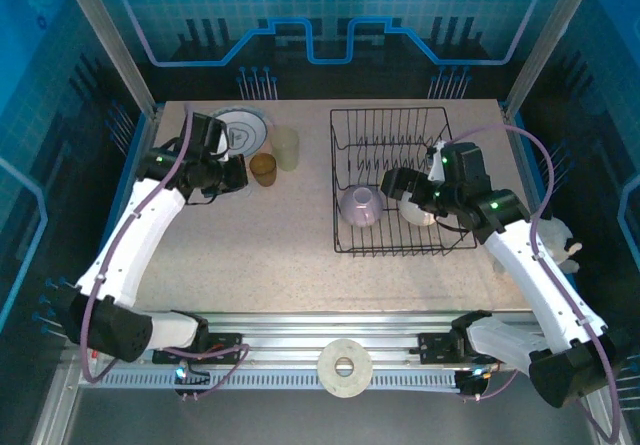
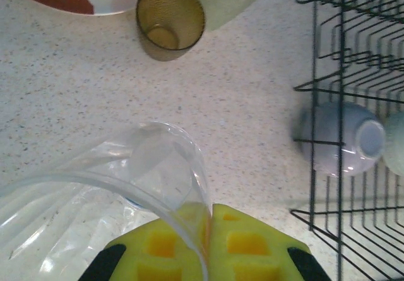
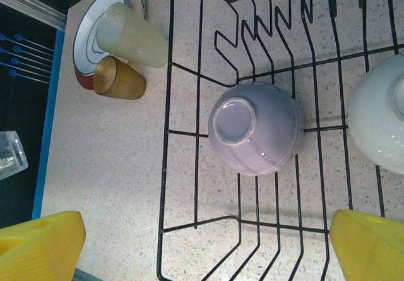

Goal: Unload the mixed dishes from the dish rack
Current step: Place the cup at the middle-left of the table.

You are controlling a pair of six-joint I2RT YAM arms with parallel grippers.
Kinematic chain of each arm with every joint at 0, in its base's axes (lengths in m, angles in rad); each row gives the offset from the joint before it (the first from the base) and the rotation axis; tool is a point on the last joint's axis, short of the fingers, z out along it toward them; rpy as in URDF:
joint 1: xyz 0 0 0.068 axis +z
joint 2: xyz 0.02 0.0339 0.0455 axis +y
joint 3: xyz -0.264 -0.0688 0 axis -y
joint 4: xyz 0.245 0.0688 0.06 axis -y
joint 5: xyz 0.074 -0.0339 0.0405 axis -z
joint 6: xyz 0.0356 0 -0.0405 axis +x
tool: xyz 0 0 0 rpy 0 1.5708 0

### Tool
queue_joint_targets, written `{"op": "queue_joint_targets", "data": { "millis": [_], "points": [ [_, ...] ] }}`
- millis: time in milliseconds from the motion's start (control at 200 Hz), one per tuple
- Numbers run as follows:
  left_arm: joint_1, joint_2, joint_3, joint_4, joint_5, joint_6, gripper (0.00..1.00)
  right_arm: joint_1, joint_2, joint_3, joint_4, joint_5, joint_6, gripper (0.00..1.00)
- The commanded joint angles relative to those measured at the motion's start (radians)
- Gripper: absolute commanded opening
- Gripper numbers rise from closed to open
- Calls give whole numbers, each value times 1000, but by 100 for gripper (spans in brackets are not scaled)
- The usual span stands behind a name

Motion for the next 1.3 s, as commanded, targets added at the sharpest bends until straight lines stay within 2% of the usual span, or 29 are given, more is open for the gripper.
{"op": "queue_joint_targets", "data": {
  "millis": [0,420,896,1296],
  "points": [
    [34,52,-13,-8,-27,38,0,21,-12,-5,-26,34,-20,100],
    [134,266,-11,79,-5,38,0,27,-32,-47,-20,36,-22,100],
    [141,552,177,105,-142,-10,0,21,-39,-92,4,-33,-16,100],
    [141,708,339,56,-177,-22,0,16,-62,-120,-1,-60,-10,100]
  ]
}}
